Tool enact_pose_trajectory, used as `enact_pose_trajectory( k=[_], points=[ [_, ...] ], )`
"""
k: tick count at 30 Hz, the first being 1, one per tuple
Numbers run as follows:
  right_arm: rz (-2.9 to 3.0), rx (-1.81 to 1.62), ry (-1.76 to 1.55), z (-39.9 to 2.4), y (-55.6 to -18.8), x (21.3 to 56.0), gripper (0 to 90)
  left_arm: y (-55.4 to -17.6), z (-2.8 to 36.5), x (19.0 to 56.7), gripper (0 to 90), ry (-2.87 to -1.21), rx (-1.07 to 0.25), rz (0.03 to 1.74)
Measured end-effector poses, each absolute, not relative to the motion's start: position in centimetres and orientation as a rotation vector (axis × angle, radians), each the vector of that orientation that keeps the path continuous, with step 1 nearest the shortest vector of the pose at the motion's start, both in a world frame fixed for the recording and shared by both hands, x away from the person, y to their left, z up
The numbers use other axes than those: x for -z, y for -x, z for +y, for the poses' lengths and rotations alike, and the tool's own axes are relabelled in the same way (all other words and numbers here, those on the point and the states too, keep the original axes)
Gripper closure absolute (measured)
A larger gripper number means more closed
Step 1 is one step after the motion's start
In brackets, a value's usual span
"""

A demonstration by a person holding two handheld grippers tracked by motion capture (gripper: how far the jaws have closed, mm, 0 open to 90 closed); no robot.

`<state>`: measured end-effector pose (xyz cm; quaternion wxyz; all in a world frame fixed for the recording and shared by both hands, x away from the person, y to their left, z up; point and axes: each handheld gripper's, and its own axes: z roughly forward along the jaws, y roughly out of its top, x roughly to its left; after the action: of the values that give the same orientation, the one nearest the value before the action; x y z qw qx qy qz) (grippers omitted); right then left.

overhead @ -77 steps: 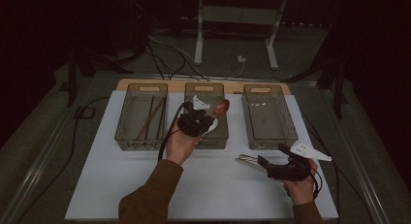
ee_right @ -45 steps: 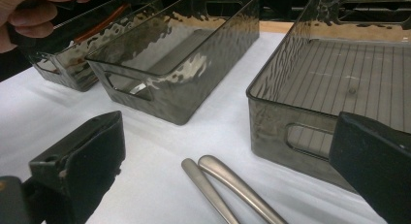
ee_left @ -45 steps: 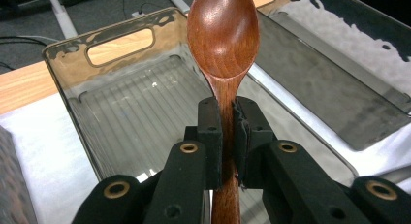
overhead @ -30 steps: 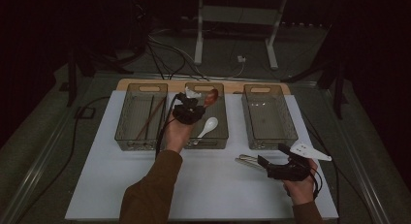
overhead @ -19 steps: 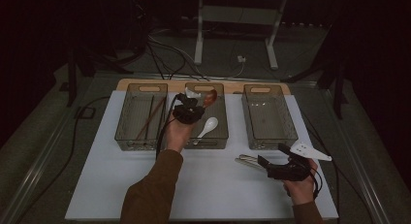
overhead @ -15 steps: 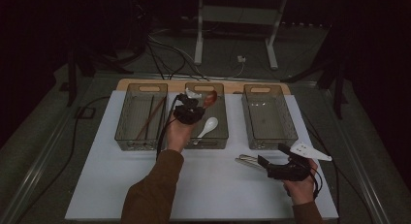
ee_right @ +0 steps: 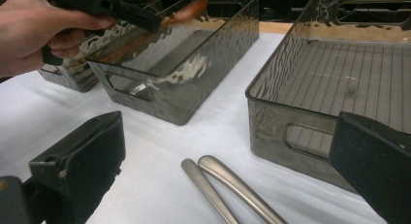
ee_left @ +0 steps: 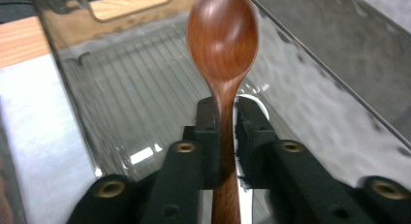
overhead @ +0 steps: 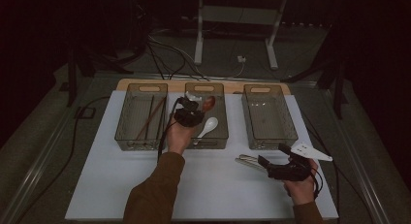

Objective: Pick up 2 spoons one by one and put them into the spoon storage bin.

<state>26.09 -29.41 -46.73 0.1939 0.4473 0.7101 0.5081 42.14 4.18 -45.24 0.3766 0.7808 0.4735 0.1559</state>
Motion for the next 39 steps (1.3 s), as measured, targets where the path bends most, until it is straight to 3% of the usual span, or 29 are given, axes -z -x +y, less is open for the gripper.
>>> enact_pose_trajectory(
  k=[3, 4, 6, 9, 12, 39],
  points=[
    [1.991, -1.426, -1.255, -29.4, -26.1, 46.7, 0.0, -42.1, 4.4, 45.0, 35.1, -1.963, -0.440, 1.232],
    [1.991, -1.425, -1.255, -29.4, -26.1, 46.7, 0.0, -42.0, 4.6, 44.8, 29.7, -1.945, -0.441, 1.238],
    [1.991, -1.425, -1.256, -29.4, -26.1, 46.7, 0.0, -42.0, 4.9, 44.5, 19.7, -1.904, -0.418, 1.247],
    [1.991, -1.426, -1.258, -29.3, -26.1, 46.7, 0.0, -41.8, 5.2, 44.1, 14.3, -1.884, -0.429, 1.235],
    [1.990, -1.425, -1.259, -29.3, -26.1, 46.7, 0.0, -41.6, 5.6, 43.8, 2.0, -1.877, -0.390, 1.210],
    [1.994, -1.490, -1.214, -29.2, -26.1, 46.8, 0.0, -36.6, 11.8, 41.6, 0.7, -1.769, -0.438, 1.086]
  ],
)
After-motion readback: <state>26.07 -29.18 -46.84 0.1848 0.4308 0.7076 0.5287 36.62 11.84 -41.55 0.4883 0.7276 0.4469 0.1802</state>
